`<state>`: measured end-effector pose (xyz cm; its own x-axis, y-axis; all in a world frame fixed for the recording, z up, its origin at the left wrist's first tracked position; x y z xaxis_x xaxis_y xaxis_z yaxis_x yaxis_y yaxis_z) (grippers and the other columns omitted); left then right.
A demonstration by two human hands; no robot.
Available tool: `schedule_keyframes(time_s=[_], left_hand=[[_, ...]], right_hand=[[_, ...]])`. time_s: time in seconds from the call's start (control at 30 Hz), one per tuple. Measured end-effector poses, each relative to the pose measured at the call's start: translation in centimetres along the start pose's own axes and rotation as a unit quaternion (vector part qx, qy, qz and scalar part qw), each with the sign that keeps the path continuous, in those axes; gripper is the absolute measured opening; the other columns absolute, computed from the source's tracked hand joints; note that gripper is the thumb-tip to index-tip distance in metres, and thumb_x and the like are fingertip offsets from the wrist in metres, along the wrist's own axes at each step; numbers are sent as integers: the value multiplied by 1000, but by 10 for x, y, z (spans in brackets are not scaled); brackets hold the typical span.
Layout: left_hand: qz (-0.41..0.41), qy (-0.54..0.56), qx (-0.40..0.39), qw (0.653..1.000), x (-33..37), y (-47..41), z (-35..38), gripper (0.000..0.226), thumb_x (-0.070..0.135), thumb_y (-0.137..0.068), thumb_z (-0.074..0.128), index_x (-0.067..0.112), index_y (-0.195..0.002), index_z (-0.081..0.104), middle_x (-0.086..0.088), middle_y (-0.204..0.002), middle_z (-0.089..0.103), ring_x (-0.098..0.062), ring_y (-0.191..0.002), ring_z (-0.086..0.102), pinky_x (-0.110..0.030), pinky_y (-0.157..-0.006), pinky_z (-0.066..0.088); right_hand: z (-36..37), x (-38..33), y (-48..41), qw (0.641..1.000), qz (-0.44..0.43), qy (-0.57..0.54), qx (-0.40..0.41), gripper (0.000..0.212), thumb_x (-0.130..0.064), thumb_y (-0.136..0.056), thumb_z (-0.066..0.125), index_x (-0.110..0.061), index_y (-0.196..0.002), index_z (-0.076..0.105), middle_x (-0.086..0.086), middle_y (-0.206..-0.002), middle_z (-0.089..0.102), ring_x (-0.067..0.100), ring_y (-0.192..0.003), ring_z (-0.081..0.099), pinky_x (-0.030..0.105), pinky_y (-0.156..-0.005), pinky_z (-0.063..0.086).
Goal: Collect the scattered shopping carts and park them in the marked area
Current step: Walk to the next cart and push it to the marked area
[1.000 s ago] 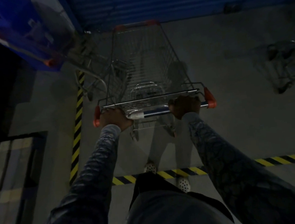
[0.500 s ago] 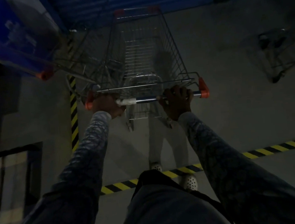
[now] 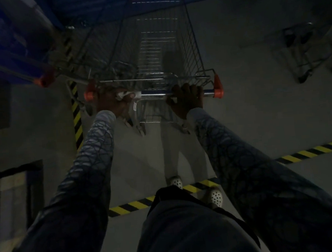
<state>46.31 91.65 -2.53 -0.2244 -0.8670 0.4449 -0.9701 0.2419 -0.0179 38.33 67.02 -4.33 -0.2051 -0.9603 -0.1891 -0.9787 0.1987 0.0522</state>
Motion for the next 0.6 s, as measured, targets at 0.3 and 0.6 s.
schedule_keyframes(time_s=[0.3,0.6], left_hand=[[-17,-122,-7,992,-17,-13,-7,50,61,-89,52,24,-118,71,-14,-136,58,-35,-135,40,-43,-118,13],[-22,-191,-73,979,-44,-41,19,79,83,-83,21,32,-124,66,-11,-138,57,-35,-134,43,-52,-118,17]], right_hand=[[2,-3,6,996,-82,-27,-13,73,-55,-85,62,-31,-149,37,2,-148,40,27,-139,32,51,-117,13],[-9,0,17,995,-89,-55,3,80,-50,-82,68,-27,-151,36,5,-149,42,29,-140,33,50,-116,13]])
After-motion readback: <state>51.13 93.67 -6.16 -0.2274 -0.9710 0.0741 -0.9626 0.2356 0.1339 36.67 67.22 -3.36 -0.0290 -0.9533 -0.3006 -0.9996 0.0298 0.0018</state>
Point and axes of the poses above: each hand's wrist, its own y-axis away from the middle knuckle, its own z-axis out of the palm, x = y × z, the point moved 5 cm from there along -y, towards the middle knuckle
